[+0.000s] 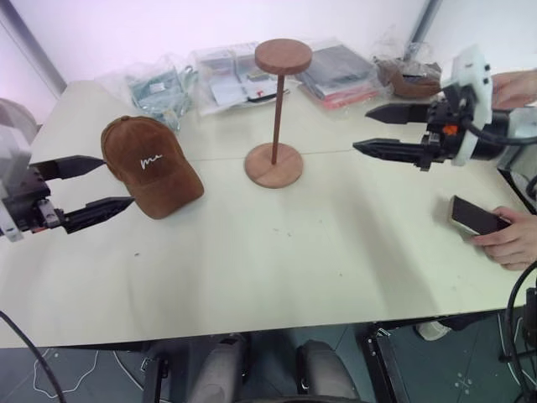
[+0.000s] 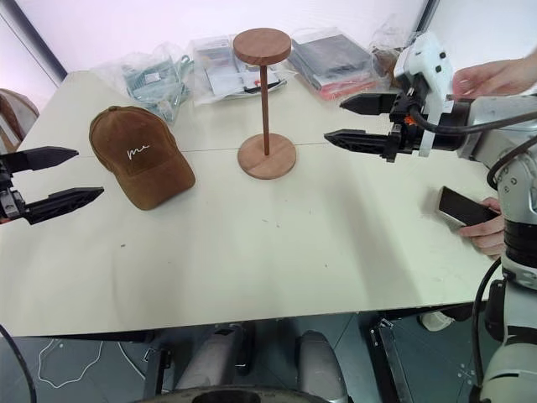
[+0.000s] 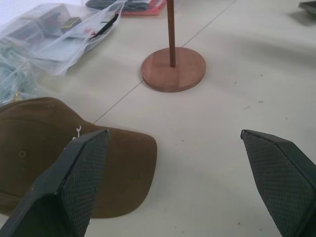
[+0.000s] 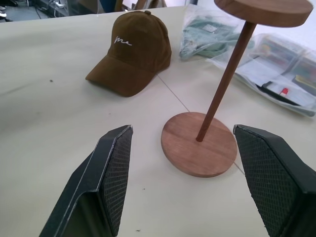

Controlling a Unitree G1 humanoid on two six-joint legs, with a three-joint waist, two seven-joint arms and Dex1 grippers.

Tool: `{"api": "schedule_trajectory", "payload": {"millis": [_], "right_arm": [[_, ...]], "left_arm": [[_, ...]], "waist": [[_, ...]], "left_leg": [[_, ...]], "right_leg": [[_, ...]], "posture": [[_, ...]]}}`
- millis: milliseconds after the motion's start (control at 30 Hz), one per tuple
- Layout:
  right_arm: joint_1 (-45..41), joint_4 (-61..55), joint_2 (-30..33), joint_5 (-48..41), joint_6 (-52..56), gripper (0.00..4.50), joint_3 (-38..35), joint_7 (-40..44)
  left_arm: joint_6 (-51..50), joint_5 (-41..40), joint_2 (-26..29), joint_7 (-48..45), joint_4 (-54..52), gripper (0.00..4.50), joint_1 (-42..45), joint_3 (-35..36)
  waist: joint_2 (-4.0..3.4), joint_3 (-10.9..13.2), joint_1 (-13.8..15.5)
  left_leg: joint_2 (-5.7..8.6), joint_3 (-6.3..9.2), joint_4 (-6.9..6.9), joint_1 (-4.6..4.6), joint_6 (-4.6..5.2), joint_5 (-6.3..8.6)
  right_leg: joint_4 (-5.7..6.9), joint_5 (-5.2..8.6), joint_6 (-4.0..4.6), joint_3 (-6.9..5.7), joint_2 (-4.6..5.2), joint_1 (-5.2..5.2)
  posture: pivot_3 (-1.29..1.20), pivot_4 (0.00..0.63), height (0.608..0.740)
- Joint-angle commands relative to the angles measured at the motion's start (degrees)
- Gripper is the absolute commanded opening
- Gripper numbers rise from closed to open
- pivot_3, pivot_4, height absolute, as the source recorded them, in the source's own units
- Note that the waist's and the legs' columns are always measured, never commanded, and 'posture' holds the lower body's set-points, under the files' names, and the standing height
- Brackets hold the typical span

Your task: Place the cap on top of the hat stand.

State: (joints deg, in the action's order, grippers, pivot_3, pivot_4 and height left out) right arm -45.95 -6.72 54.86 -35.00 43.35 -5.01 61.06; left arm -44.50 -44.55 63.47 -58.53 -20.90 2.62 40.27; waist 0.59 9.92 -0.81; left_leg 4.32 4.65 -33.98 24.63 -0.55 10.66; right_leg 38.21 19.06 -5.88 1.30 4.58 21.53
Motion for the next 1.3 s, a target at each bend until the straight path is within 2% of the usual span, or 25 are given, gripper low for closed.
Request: {"api": "schedule_trajectory", "payload": {"millis": [33,967,1100,1300], "right_arm": [[-1.77,-0.08,-0.1,0.27,-1.06,3.31,-0.83,0.28],[-2.48,0.57,-0.96,1.68,-1.37,3.31,-0.4,0.58],[-2.38,0.64,-1.22,2.32,-1.86,3.31,0.15,0.7],[-2.41,0.54,-1.5,2.92,-1.86,3.31,0.75,0.88]], "left_arm": [[0.9,-0.36,-0.1,1.17,-0.39,4.5,1.66,1.63],[0.45,-2.14,-1.34,2.86,-1.29,4.5,2.7,0.29],[4.02,2.5,-3.06,7.02,-3.11,4.5,2.95,-3.45],[12.63,16.61,-5.06,14.15,-7.8,4.5,-0.76,-11.23]], "waist": [[0.0,0.0,0.01],[0.0,0.0,0.0],[0.0,0.0,0.03],[0.0,0.01,0.06]], "left_leg": [[0.0,0.0,0.0,0.0,0.0,0.0],[0.0,-0.01,0.01,0.0,0.0,0.0],[0.0,-0.01,0.0,0.0,0.0,0.0],[0.0,-0.04,0.02,0.0,0.0,0.0]], "right_leg": [[0.0,0.0,0.0,0.0,0.0,0.0],[0.0,0.0,-0.01,0.0,0.0,0.0],[0.0,-0.01,-0.01,0.0,0.0,0.0],[-0.01,-0.01,-0.01,0.03,0.0,0.0]], "posture": [[0.0,0.15,0.74],[0.0,0.15,0.74],[0.0,0.15,0.74],[0.0,0.15,0.74]]}}
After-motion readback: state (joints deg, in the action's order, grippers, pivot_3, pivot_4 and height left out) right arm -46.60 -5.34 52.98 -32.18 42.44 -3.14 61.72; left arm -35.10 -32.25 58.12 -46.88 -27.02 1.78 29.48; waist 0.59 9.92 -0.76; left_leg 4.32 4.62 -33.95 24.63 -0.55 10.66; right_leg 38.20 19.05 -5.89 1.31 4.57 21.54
